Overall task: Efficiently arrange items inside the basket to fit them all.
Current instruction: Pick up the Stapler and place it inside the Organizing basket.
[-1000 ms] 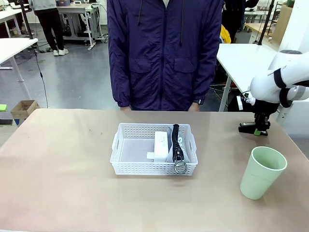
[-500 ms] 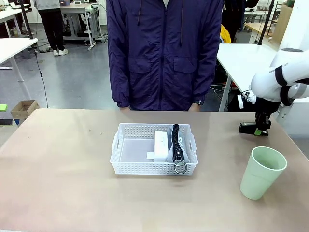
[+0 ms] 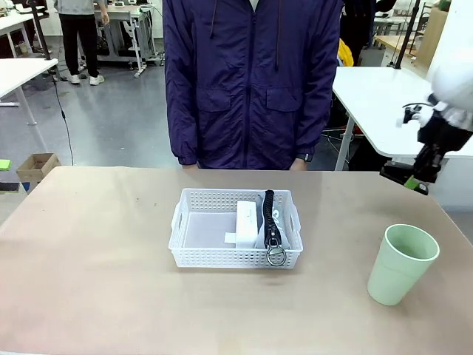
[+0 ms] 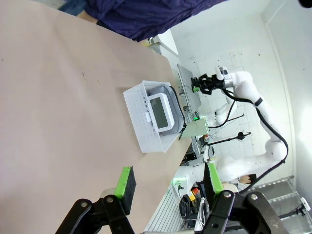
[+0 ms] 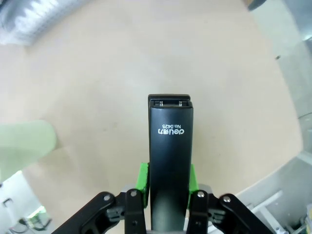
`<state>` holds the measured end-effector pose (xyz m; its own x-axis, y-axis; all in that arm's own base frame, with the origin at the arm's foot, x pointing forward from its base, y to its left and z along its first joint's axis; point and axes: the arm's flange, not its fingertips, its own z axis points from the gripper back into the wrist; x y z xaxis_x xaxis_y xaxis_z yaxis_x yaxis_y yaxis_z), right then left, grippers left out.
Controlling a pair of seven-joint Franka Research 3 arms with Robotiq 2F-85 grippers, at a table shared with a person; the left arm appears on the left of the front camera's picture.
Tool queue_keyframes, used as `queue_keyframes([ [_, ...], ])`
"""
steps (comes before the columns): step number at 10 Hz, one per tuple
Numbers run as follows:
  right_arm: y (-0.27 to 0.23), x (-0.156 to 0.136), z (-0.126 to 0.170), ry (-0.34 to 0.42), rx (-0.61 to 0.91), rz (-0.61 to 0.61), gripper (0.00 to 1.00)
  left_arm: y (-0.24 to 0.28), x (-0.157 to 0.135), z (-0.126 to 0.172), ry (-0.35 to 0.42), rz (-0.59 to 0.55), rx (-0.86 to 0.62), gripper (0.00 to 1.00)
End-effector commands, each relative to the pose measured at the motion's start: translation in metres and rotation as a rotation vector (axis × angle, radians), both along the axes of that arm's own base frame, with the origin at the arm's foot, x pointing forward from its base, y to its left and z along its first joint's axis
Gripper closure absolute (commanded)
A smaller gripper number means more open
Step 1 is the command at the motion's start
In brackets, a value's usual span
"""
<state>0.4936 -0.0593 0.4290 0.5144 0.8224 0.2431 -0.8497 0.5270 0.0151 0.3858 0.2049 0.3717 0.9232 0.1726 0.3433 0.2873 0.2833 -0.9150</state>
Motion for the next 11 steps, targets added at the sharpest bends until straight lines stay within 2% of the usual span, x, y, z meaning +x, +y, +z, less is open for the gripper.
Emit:
queue_keyframes([
  [1,-0.009,-0.055,0.012,-0.024,0.082,-0.035,1.00,-0.002,-0.002,0.000,-0.006,-0.001,0.003,0.26],
  [3,-0.032,-0.096,0.018,-0.080,0.151,-0.113,1.00,-0.002,-0.002,0.000,-0.006,-0.001,0.003,0.26],
  [4,-0.038,-0.098,0.015,-0.104,0.188,-0.195,1.00,-0.002,-0.002,0.000,-0.006,-0.001,0.003,0.26],
  [5,-0.028,-0.081,0.018,-0.030,0.102,-0.088,0.77,-0.002,-0.002,0.000,-0.006,-0.001,0.003,0.26],
  [9,-0.028,-0.081,0.018,-0.030,0.102,-0.088,0.77,-0.002,-0.002,0.000,-0.006,-0.001,0.003,0.26],
  [10,-0.026,-0.088,0.013,-0.027,0.122,-0.080,0.64,-0.002,-0.002,0.000,-0.006,-0.001,0.003,0.26],
  [11,-0.021,-0.083,0.004,-0.033,0.173,-0.089,0.64,-0.002,-0.002,0.000,-0.006,-0.001,0.003,0.26],
])
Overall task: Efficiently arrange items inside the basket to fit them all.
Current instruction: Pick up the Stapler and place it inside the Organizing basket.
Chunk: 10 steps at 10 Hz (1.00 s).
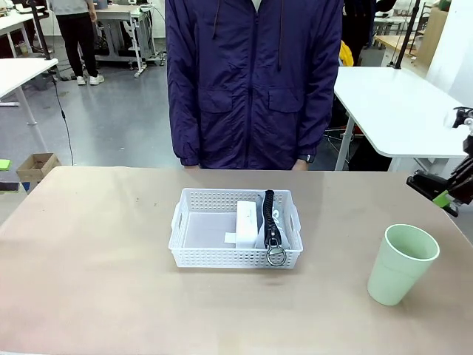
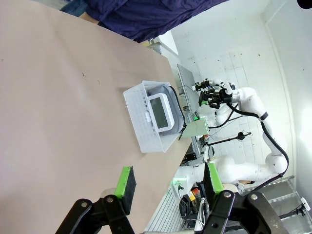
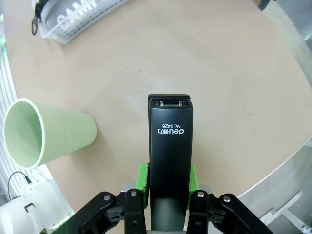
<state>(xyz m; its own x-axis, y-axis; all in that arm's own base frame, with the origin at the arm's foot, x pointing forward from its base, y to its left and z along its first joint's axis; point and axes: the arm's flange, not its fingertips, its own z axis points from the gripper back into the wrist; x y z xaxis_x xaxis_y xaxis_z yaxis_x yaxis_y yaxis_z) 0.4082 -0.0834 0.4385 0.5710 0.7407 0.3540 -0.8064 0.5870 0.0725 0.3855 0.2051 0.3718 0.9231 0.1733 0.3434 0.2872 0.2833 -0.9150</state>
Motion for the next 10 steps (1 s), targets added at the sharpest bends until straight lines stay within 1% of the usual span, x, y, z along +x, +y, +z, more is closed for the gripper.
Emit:
queue_keyframes([
  [1,0.018,0.001,0.008,-0.054,0.011,-0.048,0.64,-0.002,-0.002,0.000,-0.006,-0.001,0.004,0.26],
  [2,0.036,-0.005,0.034,-0.094,-0.025,-0.076,0.64,-0.002,-0.002,0.000,-0.006,-0.001,0.004,0.26],
  [4,0.079,-0.021,0.078,-0.150,-0.096,-0.119,0.64,-0.002,-0.002,0.000,-0.006,-0.001,0.004,0.26],
  [5,0.105,-0.029,0.094,-0.154,-0.118,-0.118,0.64,-0.002,-0.002,0.000,-0.006,-0.001,0.004,0.26],
  [6,0.141,-0.036,0.105,-0.126,-0.112,-0.105,0.64,-0.002,-0.002,0.000,-0.006,-0.001,0.004,0.26],
  [8,0.220,-0.041,0.109,-0.091,-0.155,-0.068,0.64,-0.002,-0.002,0.000,-0.006,-0.001,0.004,0.26],
  [9,0.264,-0.041,0.103,-0.066,-0.168,-0.068,0.64,-0.002,-0.002,0.000,-0.006,-0.001,0.004,0.26],
  [10,0.310,-0.041,0.088,-0.043,-0.179,-0.005,0.64,-0.002,-0.002,0.000,-0.006,-0.001,0.004,0.26],
])
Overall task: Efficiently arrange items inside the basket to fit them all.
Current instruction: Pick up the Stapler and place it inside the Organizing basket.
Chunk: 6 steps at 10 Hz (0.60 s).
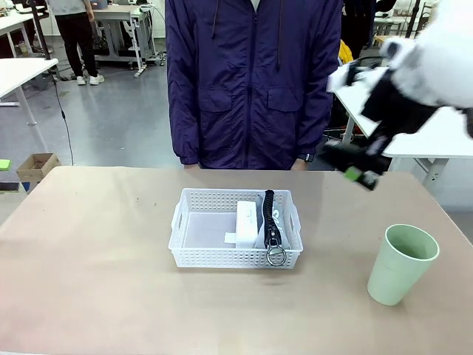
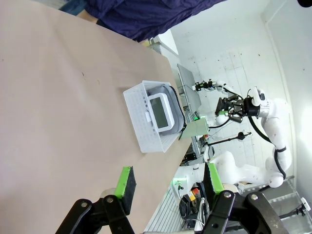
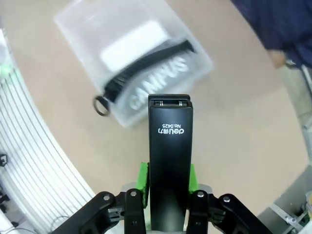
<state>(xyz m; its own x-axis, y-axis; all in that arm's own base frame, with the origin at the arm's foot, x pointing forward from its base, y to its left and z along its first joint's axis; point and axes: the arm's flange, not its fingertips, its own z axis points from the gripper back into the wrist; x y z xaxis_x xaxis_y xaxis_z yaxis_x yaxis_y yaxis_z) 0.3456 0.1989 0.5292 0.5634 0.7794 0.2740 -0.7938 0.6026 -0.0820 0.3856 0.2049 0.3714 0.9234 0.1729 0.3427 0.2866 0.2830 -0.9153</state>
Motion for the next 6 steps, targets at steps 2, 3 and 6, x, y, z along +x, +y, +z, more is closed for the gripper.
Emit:
queue_keyframes([
  [2,0.095,0.018,-0.034,0.118,-0.005,0.088,0.64,-0.002,-0.002,0.001,-0.006,-0.001,0.004,0.26],
  [3,0.122,0.018,-0.046,0.099,0.008,0.104,0.64,-0.002,-0.002,0.001,-0.006,-0.001,0.004,0.26],
  [6,0.197,0.038,-0.077,0.195,0.061,0.136,0.64,-0.002,-0.002,0.001,-0.006,-0.001,0.004,0.26],
])
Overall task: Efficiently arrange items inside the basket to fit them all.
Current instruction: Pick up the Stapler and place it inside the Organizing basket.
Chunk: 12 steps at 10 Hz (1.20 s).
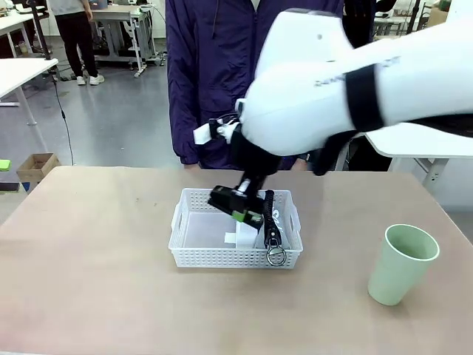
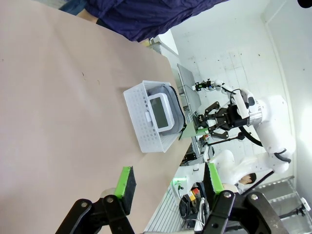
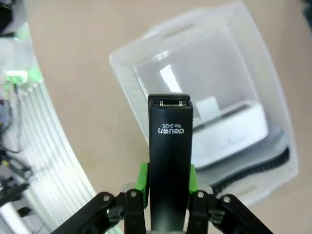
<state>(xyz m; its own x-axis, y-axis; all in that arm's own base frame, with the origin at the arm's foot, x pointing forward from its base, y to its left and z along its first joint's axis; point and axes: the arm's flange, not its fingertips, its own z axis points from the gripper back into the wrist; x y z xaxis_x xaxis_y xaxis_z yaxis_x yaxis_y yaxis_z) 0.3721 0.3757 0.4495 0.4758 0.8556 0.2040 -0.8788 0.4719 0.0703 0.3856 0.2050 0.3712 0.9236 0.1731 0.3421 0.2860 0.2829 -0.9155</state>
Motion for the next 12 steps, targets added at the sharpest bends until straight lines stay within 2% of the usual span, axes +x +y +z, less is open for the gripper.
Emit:
queue_keyframes([
  [1,0.039,0.018,-0.004,0.016,0.045,-0.019,0.64,-0.002,-0.002,0.001,-0.007,-0.001,0.004,0.26],
  [2,0.051,0.029,-0.012,0.025,0.047,-0.006,0.64,-0.002,-0.002,0.001,-0.007,-0.001,0.004,0.26],
  [4,0.060,0.044,-0.034,0.091,0.071,0.037,0.64,-0.002,-0.002,0.001,-0.007,-0.001,0.004,0.26],
  [5,0.060,0.053,-0.040,0.048,0.099,0.017,0.64,-0.002,-0.002,0.001,-0.007,-0.001,0.004,0.26],
  [6,0.058,0.060,-0.042,0.068,0.113,0.027,0.64,-0.002,-0.002,0.001,-0.007,-0.001,0.004,0.26],
  [7,0.054,0.062,-0.041,0.041,0.076,0.031,0.64,-0.002,-0.002,0.001,-0.007,-0.001,0.004,0.26],
  [8,0.049,0.061,-0.034,0.095,0.078,0.050,0.64,-0.002,-0.002,0.001,-0.007,-0.001,0.004,0.26],
  [9,0.058,0.062,-0.049,0.070,0.071,0.006,0.64,-0.002,-0.002,0.001,-0.007,-0.001,0.004,0.26],
  [12,0.058,0.062,-0.049,0.070,0.071,0.006,0.64,-0.002,-0.002,0.001,-0.007,-0.001,0.004,0.26],
])
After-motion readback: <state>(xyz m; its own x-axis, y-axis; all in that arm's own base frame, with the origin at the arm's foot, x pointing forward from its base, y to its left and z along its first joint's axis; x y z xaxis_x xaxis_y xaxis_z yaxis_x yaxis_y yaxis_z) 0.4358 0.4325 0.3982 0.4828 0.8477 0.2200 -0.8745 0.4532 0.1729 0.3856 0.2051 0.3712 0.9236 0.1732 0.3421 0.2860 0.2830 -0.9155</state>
